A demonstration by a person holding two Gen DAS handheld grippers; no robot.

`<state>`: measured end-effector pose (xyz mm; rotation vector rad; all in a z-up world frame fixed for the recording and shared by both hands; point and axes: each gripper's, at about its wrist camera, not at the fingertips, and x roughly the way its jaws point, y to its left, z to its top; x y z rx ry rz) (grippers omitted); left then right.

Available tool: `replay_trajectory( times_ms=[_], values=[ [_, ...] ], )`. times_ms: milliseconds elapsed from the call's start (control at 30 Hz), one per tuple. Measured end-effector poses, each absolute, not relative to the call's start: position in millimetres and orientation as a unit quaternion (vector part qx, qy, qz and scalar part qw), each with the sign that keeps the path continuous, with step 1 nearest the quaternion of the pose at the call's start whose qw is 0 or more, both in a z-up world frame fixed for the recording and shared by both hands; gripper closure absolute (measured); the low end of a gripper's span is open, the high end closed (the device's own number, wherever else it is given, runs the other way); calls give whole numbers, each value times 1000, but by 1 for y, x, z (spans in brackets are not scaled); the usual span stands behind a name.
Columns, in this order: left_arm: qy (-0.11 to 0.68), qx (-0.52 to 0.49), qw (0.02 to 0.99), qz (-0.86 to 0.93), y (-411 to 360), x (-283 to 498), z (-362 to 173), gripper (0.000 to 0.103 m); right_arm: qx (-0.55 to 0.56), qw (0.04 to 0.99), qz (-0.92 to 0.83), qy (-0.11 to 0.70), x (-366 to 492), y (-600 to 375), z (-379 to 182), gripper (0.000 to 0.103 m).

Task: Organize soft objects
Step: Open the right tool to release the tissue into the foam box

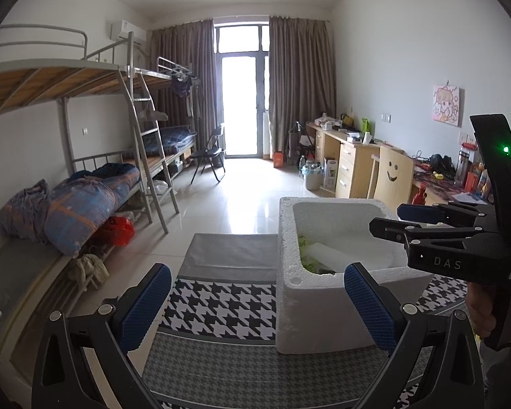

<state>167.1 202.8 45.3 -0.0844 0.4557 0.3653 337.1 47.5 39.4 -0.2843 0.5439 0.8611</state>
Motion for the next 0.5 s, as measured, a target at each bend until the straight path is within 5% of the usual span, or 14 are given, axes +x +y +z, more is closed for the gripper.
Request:
replay_trajectory(
  times_ms=[233,500],
  values=[
    [221,-47,959,173,199,161,44,1,-126,867,408,258,331,38,45,43],
    [216,-35,961,171,185,151,48,1,-116,873,405,244,311,14,54,24]
  ],
)
